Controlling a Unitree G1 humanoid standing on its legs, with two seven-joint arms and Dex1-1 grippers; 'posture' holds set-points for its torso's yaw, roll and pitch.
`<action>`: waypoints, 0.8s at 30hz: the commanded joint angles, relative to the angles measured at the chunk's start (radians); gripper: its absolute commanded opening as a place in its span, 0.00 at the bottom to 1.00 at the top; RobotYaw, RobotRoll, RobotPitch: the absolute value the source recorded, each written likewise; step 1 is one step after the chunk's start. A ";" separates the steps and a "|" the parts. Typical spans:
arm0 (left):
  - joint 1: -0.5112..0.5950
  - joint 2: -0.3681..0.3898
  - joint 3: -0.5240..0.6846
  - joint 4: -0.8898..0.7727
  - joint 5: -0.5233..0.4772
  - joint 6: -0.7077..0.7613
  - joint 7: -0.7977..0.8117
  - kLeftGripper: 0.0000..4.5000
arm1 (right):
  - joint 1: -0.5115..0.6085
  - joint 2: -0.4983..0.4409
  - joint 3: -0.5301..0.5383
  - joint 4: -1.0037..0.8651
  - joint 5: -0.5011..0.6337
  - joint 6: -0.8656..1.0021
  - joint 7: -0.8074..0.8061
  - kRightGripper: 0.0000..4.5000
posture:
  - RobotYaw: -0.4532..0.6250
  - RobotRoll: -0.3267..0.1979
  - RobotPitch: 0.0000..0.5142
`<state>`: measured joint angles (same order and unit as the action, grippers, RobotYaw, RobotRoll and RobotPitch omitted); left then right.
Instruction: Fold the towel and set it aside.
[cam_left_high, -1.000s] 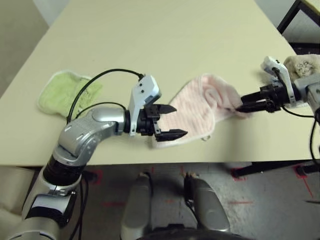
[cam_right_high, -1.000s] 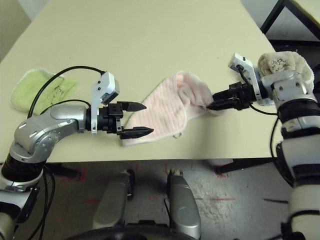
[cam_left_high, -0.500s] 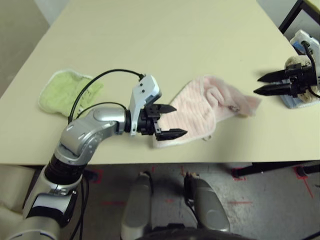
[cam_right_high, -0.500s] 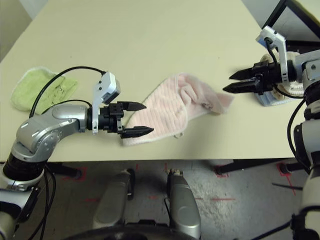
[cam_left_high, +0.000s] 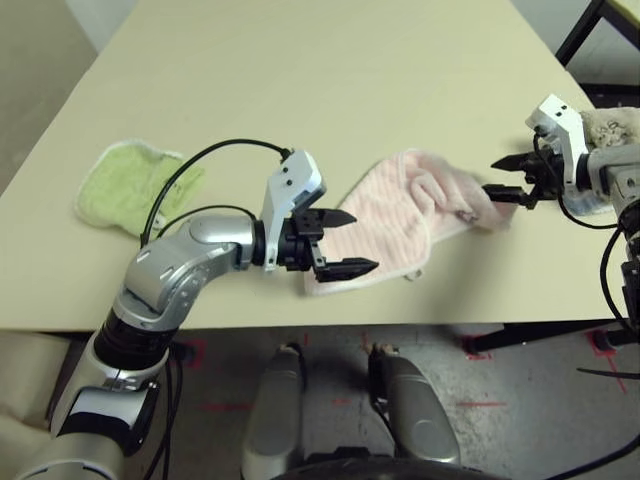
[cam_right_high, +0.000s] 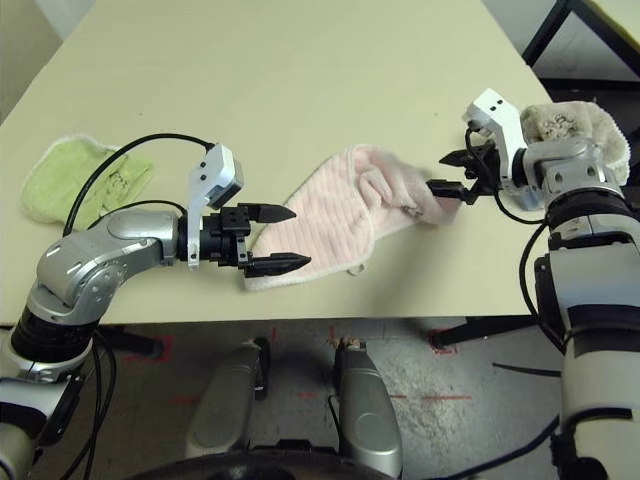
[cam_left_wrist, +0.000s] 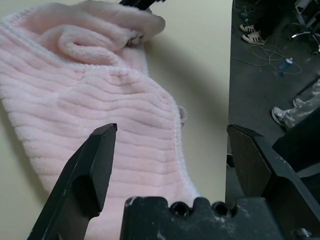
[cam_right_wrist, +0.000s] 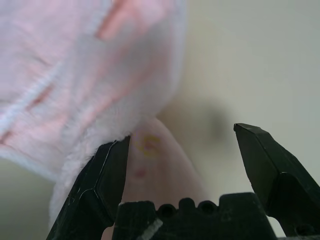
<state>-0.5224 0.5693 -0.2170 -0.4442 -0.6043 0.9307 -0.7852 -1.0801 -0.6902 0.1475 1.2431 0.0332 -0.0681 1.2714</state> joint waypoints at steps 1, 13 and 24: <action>0.012 0.000 -0.013 -0.024 -0.003 0.013 0.003 1.00 | 0.005 0.017 -0.056 -0.044 0.045 0.020 0.106 1.00 | 0.54 0.62 0.40; 0.018 -0.005 -0.015 -0.023 -0.001 0.014 0.009 1.00 | 0.167 -0.041 0.110 -0.463 0.222 0.324 0.343 1.00 | 0.54 0.62 0.39; 0.018 -0.005 -0.021 -0.012 0.009 0.002 0.003 1.00 | 0.066 -0.141 0.152 -0.378 0.290 0.406 0.343 1.00 | 0.54 0.62 0.37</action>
<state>-0.5117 0.5625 -0.2192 -0.4545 -0.6029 0.9394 -0.7761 -0.9980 -0.8131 0.3154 0.8301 0.3291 0.3340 1.6118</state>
